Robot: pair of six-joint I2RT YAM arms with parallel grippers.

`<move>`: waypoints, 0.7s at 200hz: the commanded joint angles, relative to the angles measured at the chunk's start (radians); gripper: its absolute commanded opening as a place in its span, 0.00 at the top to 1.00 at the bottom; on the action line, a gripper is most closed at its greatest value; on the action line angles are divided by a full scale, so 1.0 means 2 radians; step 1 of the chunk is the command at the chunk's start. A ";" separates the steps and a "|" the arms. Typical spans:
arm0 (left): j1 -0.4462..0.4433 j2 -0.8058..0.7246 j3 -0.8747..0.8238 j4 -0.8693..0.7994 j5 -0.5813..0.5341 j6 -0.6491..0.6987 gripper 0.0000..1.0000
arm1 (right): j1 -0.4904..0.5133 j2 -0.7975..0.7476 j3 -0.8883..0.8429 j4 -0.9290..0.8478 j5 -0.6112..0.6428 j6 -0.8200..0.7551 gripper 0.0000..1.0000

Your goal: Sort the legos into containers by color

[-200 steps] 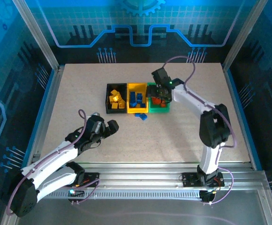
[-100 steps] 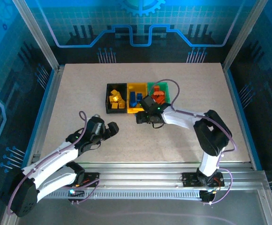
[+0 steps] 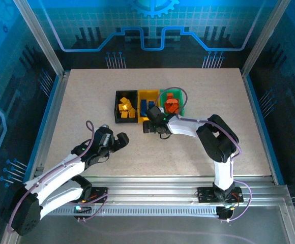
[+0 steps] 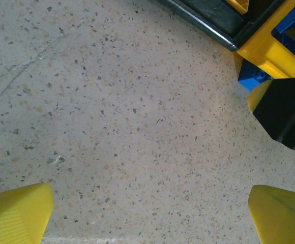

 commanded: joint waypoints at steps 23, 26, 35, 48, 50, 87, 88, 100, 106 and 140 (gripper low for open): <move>0.003 0.004 -0.011 0.012 0.012 -0.008 0.01 | -0.001 0.038 0.044 -0.014 0.034 0.025 0.05; 0.003 0.004 -0.011 0.012 0.012 -0.009 0.01 | -0.001 0.039 0.046 -0.016 0.035 0.026 0.05; 0.003 0.006 -0.011 0.013 0.012 -0.008 0.01 | -0.002 0.045 0.052 -0.019 0.037 0.029 0.05; 0.003 0.006 -0.011 0.014 0.012 -0.008 0.01 | -0.002 0.051 0.061 -0.025 0.039 0.033 0.05; 0.003 0.006 -0.011 0.014 0.011 -0.008 0.01 | -0.002 0.052 0.061 -0.025 0.040 0.032 0.06; 0.003 0.010 -0.011 0.017 0.011 -0.006 0.01 | -0.005 0.061 0.071 -0.037 0.043 0.035 0.12; 0.003 0.010 -0.011 0.016 0.011 -0.006 0.01 | -0.006 0.061 0.071 -0.038 0.043 0.036 0.12; 0.003 0.011 -0.012 0.018 0.011 -0.005 0.01 | -0.004 0.060 0.068 -0.040 0.040 0.035 0.15; 0.003 0.011 -0.012 0.018 0.011 -0.005 0.01 | -0.003 0.060 0.065 -0.044 0.041 0.038 0.16; 0.003 0.016 -0.014 0.027 0.013 -0.008 0.01 | -0.004 0.039 0.036 -0.075 0.059 0.069 0.23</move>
